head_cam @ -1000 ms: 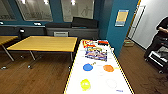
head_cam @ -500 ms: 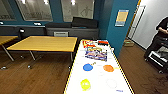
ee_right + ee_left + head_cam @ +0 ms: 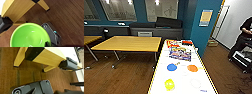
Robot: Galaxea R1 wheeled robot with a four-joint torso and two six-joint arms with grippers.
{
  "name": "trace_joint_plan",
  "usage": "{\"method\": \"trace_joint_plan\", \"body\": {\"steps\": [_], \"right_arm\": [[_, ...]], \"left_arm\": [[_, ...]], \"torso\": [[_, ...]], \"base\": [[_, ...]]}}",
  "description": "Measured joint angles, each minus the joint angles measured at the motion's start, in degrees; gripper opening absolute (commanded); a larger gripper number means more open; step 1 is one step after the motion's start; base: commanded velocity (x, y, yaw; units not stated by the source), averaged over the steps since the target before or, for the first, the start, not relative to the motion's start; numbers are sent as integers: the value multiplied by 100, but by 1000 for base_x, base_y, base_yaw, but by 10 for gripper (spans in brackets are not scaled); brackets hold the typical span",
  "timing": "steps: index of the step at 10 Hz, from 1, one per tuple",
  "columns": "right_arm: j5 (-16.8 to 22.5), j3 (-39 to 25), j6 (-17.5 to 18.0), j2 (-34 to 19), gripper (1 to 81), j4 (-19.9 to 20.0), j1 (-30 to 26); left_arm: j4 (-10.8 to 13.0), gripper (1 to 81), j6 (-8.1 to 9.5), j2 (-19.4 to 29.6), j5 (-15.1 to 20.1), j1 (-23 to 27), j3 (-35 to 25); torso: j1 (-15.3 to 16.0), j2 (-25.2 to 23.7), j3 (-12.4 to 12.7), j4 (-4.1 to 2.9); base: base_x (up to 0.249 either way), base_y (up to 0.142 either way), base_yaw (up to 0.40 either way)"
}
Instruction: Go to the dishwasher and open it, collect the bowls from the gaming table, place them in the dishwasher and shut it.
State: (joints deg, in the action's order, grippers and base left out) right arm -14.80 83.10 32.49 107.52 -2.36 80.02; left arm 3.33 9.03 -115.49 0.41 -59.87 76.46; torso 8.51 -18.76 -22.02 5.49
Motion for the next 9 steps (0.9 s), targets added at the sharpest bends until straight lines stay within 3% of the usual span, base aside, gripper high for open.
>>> {"method": "trace_joint_plan", "body": {"steps": [4,7,9], "right_arm": [[-818,540,-101,692,10,-48,477],[-940,590,-121,791,10,-72,471],[-931,590,-121,806,10,-74,429]], "left_arm": [[-286,811,953,293,328,1095,-369],[-407,811,1342,232,875,2018,-394],[-464,811,1585,-176,1367,2550,-129]], "torso": [[0,0,0,0],[0,0,0,0],[0,0,0,0]], "base": [[0,0,0],[0,0,0],[0,0,0]]}}
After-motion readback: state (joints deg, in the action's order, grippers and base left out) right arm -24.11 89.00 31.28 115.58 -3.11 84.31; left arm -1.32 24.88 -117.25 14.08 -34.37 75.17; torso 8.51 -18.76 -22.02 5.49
